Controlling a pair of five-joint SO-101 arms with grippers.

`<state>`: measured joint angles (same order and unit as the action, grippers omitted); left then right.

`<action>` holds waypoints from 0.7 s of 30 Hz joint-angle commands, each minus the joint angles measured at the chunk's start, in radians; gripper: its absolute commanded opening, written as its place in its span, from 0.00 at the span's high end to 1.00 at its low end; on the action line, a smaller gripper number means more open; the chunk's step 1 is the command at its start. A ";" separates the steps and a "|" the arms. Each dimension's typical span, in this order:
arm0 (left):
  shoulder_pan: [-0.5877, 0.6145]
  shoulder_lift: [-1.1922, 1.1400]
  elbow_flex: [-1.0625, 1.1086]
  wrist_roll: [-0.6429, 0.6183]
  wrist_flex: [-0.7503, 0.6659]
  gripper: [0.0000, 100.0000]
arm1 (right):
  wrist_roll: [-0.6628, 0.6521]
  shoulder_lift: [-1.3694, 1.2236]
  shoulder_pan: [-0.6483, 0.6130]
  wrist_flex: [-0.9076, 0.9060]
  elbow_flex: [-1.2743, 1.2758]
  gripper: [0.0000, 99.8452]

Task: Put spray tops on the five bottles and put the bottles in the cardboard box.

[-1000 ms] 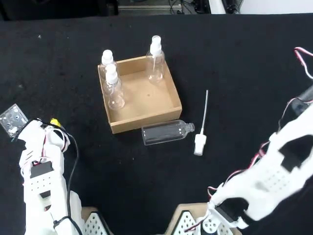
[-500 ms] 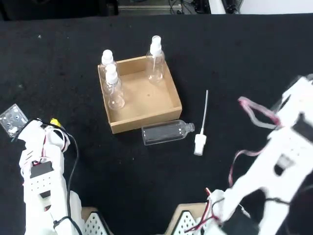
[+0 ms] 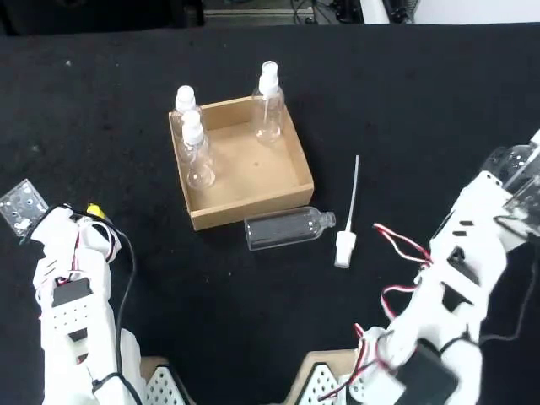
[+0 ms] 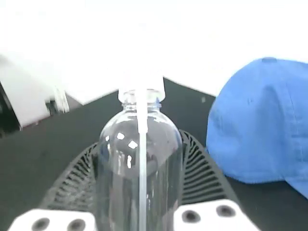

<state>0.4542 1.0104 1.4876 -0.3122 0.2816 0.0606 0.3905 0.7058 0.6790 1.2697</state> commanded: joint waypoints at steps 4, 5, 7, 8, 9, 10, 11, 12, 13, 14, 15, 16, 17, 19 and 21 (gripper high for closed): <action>0.013 0.015 -0.008 0.003 -0.025 0.91 | -0.002 -0.332 0.018 0.588 0.010 0.99; 0.013 0.015 -0.008 0.003 -0.025 0.91 | -0.002 -0.386 0.020 0.651 0.002 0.99; 0.013 0.015 -0.008 0.003 -0.025 0.91 | -0.002 -0.501 0.034 0.764 -0.028 0.99; 0.013 0.015 -0.008 0.003 -0.025 0.91 | -0.002 -0.558 0.043 0.816 -0.053 0.99; 0.013 0.015 -0.008 0.003 -0.025 0.91 | -0.002 -0.618 0.051 0.868 -0.085 0.99; 0.013 0.015 -0.008 0.003 -0.025 0.91 | -0.002 -0.676 0.052 0.913 -0.122 0.99; 0.013 0.015 -0.008 0.003 -0.025 0.91 | -0.002 -0.739 0.055 0.953 -0.162 0.99; 0.013 0.015 -0.008 0.003 -0.025 0.91 | -0.002 -0.803 0.064 0.988 -0.205 0.99; 0.013 0.015 -0.008 0.003 -0.025 0.91 | -0.002 -0.869 0.071 1.025 -0.254 0.99; 0.013 0.015 -0.008 0.003 -0.025 0.91 | -0.002 -0.937 0.077 1.056 -0.306 0.99; 0.013 0.015 -0.008 0.003 -0.025 0.91 | -0.002 -0.997 0.080 1.071 -0.358 0.99; 0.013 0.015 -0.008 0.003 -0.025 0.91 | -0.003 -1.055 0.086 1.069 -0.412 0.99; 0.013 0.015 -0.008 0.003 -0.025 0.91 | -0.003 -1.107 0.097 1.068 -0.461 0.99; 0.013 0.015 -0.007 0.003 -0.025 0.91 | -0.002 -1.190 0.110 1.068 -0.550 0.99; 0.013 0.015 -0.007 0.003 -0.025 0.91 | -0.002 -1.257 0.121 1.068 -0.628 0.99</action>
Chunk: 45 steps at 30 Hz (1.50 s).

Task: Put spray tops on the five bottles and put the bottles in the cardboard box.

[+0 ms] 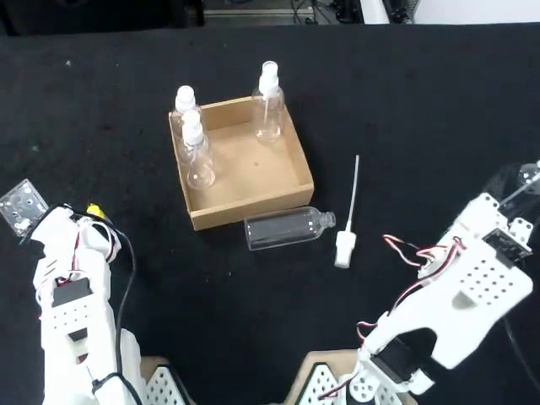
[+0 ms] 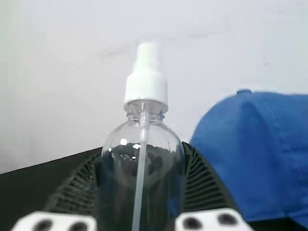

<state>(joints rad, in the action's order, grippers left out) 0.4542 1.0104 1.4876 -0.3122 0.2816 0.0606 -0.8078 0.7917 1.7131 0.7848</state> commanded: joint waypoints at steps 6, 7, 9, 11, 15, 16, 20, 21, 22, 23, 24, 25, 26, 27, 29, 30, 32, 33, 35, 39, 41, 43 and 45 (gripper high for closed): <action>0.013 0.015 -0.007 0.003 -0.025 0.91 | -0.009 -0.166 0.031 0.035 -0.282 0.99; 0.013 0.015 -0.007 0.003 -0.025 0.91 | -0.011 -0.179 0.029 0.035 -0.298 0.99; 0.013 0.015 -0.007 0.003 -0.025 0.91 | -0.011 -0.208 0.028 0.035 -0.334 0.99; 0.013 0.015 -0.007 0.003 -0.025 0.91 | -0.012 -0.248 0.026 0.035 -0.367 0.99; 0.013 0.015 -0.007 0.003 -0.025 0.91 | -0.091 -0.346 0.017 0.037 -0.421 0.99; 0.013 0.015 -0.007 0.003 -0.025 0.91 | -0.097 -0.363 0.017 0.037 -0.430 0.99; 0.013 0.015 -0.007 0.003 -0.025 0.91 | -0.100 -0.400 0.020 0.037 -0.444 0.99; 0.013 0.015 -0.007 0.003 -0.025 0.91 | -0.100 -0.404 0.020 0.037 -0.443 0.99; 0.013 0.015 -0.008 0.003 -0.025 0.91 | -0.100 -0.404 0.020 0.037 -0.433 0.99; 0.013 0.015 -0.008 0.003 -0.025 0.91 | -0.098 -0.400 0.020 0.037 -0.415 0.99; 0.013 0.015 -0.008 0.003 -0.025 0.91 | -0.097 -0.398 0.018 0.037 -0.392 0.99; 0.013 0.015 -0.008 0.003 -0.025 0.91 | -0.100 -0.395 0.015 0.038 -0.372 0.99; 0.013 0.015 -0.008 0.003 -0.025 0.91 | -0.095 -0.389 0.015 0.038 -0.351 0.99; 0.013 0.015 -0.008 0.003 -0.025 0.91 | -0.094 -0.381 0.015 0.038 -0.329 0.99; 0.013 0.015 -0.008 0.003 -0.025 0.91 | -0.094 -0.366 0.015 0.037 -0.288 0.99; 0.013 0.015 -0.008 0.003 -0.025 0.91 | -0.094 -0.358 0.015 0.037 -0.271 0.99; 0.013 0.015 -0.008 0.003 -0.025 0.91 | -0.100 -0.343 0.015 0.037 -0.236 0.99; 0.013 0.015 -0.010 0.003 -0.025 0.91 | -0.100 -0.337 0.015 0.037 -0.220 0.99; 0.013 0.015 -0.010 0.003 -0.025 0.91 | -0.100 -0.323 0.015 0.037 -0.189 0.99; 0.013 0.015 -0.010 0.003 -0.025 0.91 | -0.095 -0.302 0.015 0.037 -0.137 0.99; 0.013 0.015 -0.010 0.003 -0.025 0.91 | -0.094 -0.291 0.015 0.037 -0.108 0.99; 0.013 0.015 -0.010 0.003 -0.025 0.91 | -0.094 -0.269 0.015 0.037 -0.073 0.99; 0.013 0.015 -0.010 0.003 -0.025 0.91 | -0.094 -0.242 0.015 0.037 -0.028 0.99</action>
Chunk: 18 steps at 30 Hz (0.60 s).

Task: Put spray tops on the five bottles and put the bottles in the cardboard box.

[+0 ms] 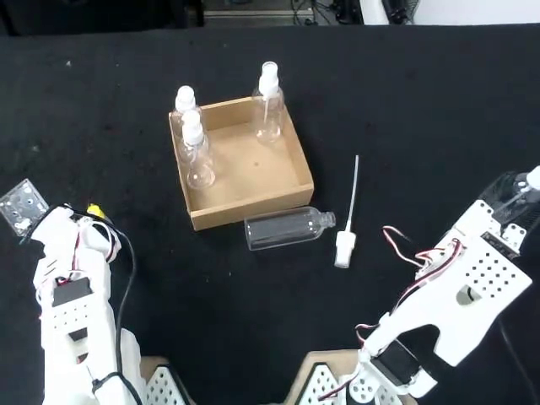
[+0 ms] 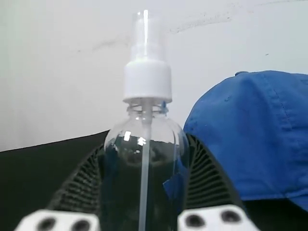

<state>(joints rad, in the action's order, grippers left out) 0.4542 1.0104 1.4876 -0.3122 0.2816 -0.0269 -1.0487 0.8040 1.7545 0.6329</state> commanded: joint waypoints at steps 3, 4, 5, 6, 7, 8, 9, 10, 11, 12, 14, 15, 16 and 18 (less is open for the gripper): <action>0.013 0.015 -0.012 0.003 -0.025 0.91 | -0.006 0.059 -0.008 -0.005 0.200 0.99; 0.013 0.015 -0.012 0.003 -0.025 0.91 | -0.006 0.079 -0.014 -0.005 0.222 0.99; 0.013 0.015 -0.012 0.003 -0.025 0.91 | -0.006 0.094 -0.018 -0.005 0.236 0.99; 0.013 0.015 -0.012 0.003 -0.025 0.91 | -0.012 0.108 -0.020 -0.008 0.246 0.99; 0.013 0.015 -0.012 0.003 -0.025 0.91 | -0.012 0.119 -0.026 -0.009 0.255 0.99; 0.013 0.015 -0.010 0.003 -0.025 0.91 | -0.014 0.124 -0.032 -0.009 0.260 0.99; 0.013 0.015 -0.010 0.003 -0.025 0.91 | -0.014 0.124 -0.034 -0.011 0.262 0.99; 0.013 0.015 -0.010 0.003 -0.025 0.91 | -0.014 0.124 -0.034 -0.012 0.262 0.98; 0.013 0.015 -0.010 0.003 -0.025 0.91 | -0.014 0.124 -0.035 -0.012 0.262 0.96; 0.013 0.015 -0.010 0.003 -0.025 0.91 | -0.014 0.124 -0.035 -0.012 0.263 0.93; 0.013 0.015 -0.010 0.003 -0.025 0.91 | -0.006 0.124 -0.037 -0.012 0.275 0.86; 0.013 0.015 -0.010 0.003 -0.025 0.91 | -0.006 0.124 -0.040 -0.009 0.285 0.84; 0.013 0.015 -0.012 0.003 -0.025 0.91 | -0.006 0.127 -0.040 -0.008 0.292 0.83; 0.013 0.015 -0.012 0.003 -0.025 0.91 | -0.006 0.130 -0.048 -0.006 0.295 0.83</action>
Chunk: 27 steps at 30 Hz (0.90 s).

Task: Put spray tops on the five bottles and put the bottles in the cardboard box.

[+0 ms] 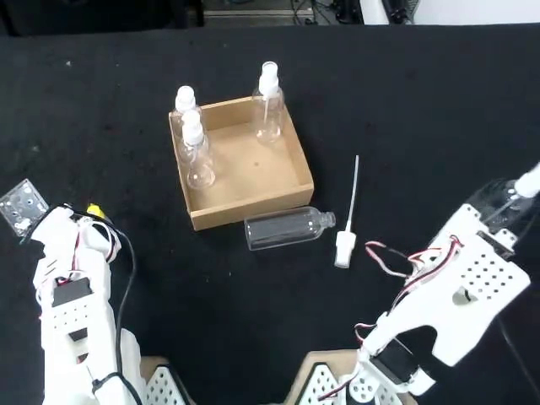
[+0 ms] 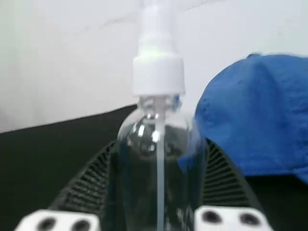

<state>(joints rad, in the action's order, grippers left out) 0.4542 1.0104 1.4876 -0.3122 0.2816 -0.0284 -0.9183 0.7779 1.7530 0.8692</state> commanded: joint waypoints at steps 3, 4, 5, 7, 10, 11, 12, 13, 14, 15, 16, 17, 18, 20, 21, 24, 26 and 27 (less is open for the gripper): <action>0.013 0.015 -0.012 0.003 -0.025 0.91 | -0.005 -0.001 -0.029 -0.005 0.062 0.83; 0.013 0.015 -0.012 0.003 -0.025 0.91 | -0.005 -0.001 -0.029 -0.005 0.062 0.83; 0.013 0.015 -0.012 0.003 -0.025 0.91 | -0.005 -0.001 -0.029 -0.005 0.062 0.83; 0.013 0.015 -0.012 0.003 -0.025 0.91 | -0.011 -0.001 -0.029 -0.005 0.059 0.83; 0.013 0.015 -0.013 0.003 -0.025 0.91 | -0.011 -0.001 -0.029 -0.005 0.061 0.83; 0.013 0.015 -0.013 0.003 -0.025 0.91 | -0.012 -0.001 -0.029 -0.005 0.061 0.83; 0.013 0.015 -0.013 0.003 -0.025 0.91 | -0.012 -0.001 -0.029 -0.005 0.061 0.83; 0.013 0.015 -0.013 0.003 -0.025 0.91 | -0.012 0.001 -0.029 -0.005 0.059 0.83; 0.013 0.015 -0.013 0.003 -0.025 0.91 | -0.012 0.001 -0.031 -0.005 0.058 0.82; 0.013 0.015 -0.013 0.003 -0.025 0.91 | -0.012 0.001 -0.031 -0.005 0.056 0.82; 0.013 0.015 -0.013 0.003 -0.025 0.91 | -0.012 0.001 -0.031 -0.005 0.056 0.81; 0.013 0.015 -0.013 0.003 -0.025 0.91 | -0.012 0.001 -0.031 -0.005 0.056 0.78; 0.013 0.015 -0.013 0.003 -0.025 0.91 | -0.012 0.001 -0.031 -0.005 0.056 0.74; 0.013 0.015 -0.013 0.003 -0.025 0.91 | -0.012 0.001 -0.037 -0.005 0.056 0.69; 0.013 0.015 -0.013 0.003 -0.025 0.91 | -0.012 0.001 -0.041 -0.005 0.058 0.67; 0.013 0.015 -0.012 0.003 -0.025 0.91 | -0.012 0.001 -0.046 -0.005 0.059 0.67; 0.013 0.015 -0.012 0.003 -0.025 0.91 | -0.009 0.001 -0.046 -0.005 0.056 0.67; 0.013 0.015 -0.012 0.003 -0.025 0.91 | -0.009 0.001 -0.046 -0.005 0.056 0.67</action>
<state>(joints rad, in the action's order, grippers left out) 0.4557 1.0104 1.4876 -0.3122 0.2816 -0.0345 -0.9413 0.7534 1.7423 0.9337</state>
